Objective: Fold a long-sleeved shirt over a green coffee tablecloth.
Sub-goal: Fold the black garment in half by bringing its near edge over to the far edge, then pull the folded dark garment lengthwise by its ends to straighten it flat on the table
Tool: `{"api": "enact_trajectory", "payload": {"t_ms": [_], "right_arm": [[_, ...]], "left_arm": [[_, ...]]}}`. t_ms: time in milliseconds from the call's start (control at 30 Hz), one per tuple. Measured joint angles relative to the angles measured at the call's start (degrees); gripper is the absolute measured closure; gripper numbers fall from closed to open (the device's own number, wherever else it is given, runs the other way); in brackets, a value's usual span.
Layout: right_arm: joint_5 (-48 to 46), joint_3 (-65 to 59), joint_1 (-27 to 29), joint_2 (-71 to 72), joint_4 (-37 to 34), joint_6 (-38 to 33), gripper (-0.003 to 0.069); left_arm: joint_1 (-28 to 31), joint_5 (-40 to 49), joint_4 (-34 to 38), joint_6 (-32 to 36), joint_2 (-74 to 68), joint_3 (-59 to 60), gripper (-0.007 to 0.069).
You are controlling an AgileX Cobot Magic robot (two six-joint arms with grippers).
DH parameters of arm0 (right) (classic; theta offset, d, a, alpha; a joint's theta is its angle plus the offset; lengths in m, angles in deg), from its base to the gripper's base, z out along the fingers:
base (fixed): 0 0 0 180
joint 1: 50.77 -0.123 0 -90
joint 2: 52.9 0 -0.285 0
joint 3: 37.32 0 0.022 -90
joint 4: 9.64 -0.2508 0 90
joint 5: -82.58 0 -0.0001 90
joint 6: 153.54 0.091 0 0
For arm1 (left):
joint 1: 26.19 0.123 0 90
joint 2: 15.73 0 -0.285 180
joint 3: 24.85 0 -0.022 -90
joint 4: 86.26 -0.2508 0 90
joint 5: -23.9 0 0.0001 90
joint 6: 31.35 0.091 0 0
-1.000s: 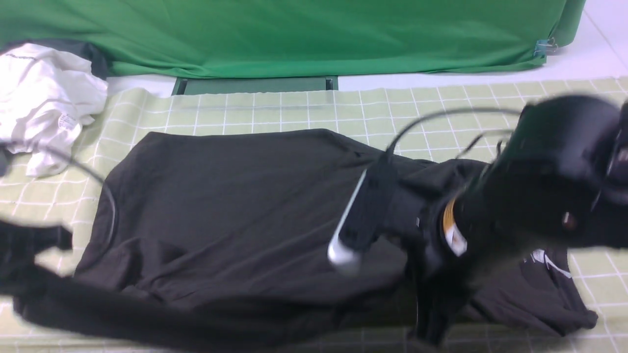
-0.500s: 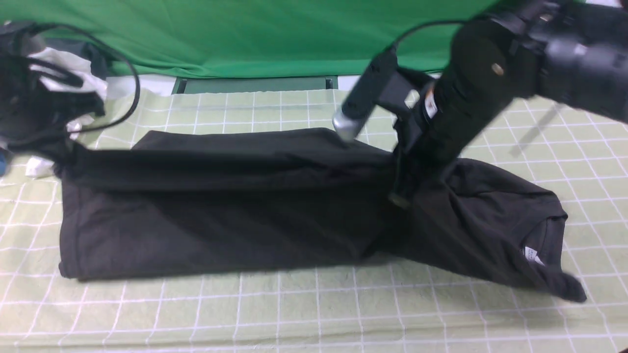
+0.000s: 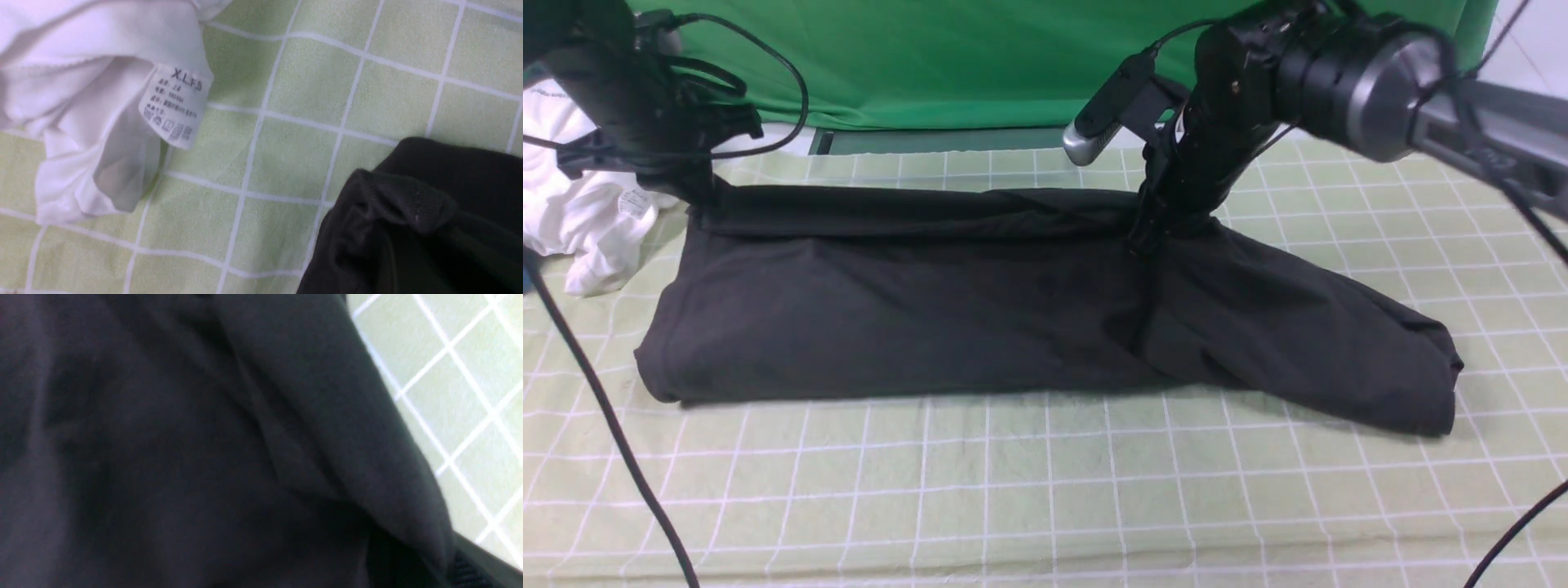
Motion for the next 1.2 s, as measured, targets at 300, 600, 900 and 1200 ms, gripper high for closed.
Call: {"api": "enact_trajectory", "payload": {"t_ms": [300,600,900,1200], "right_arm": [[4.9,1.2,0.2,-1.8,0.8,0.7,0.0319],[-6.6,1.3,0.3,8.3,1.1,5.3,0.0368],[-18.3,1.3,0.8,17.2,1.5,6.3,0.065],[-23.4,1.3,2.3,20.0,1.3,6.5,0.0654]], "left_arm": [[0.0,-1.5,-3.6,0.2,-1.3,-1.0,0.0352],[0.0,10.0,0.0,3.6,-1.1,-9.7,0.0232],[-11.0,11.2,10.7,13.4,0.0,-4.5,0.0611],[-21.7,6.0,7.9,15.5,-1.4,4.6,0.062]]}}
